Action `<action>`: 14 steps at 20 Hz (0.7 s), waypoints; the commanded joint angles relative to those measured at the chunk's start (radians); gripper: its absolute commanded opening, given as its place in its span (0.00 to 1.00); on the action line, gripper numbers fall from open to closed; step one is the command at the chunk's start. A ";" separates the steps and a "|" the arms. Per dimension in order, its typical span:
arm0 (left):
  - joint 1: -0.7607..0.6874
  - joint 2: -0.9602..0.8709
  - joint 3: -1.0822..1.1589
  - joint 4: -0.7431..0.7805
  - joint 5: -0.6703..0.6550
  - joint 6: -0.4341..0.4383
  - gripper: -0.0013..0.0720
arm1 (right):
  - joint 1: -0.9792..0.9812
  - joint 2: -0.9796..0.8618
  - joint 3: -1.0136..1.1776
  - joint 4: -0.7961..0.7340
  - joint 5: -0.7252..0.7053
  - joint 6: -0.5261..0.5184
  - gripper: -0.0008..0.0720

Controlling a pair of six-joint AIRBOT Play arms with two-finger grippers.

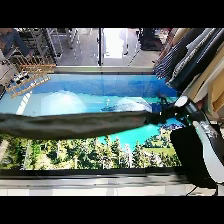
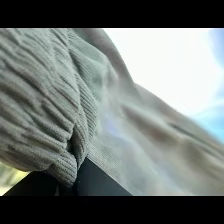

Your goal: Fold the clothes and pants, and hang the long-sleeved shirts on hangers.

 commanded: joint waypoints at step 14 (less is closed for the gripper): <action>0.055 0.064 0.140 0.019 0.027 -0.109 0.89 | -0.197 0.187 -0.321 -0.041 -0.201 -0.011 0.73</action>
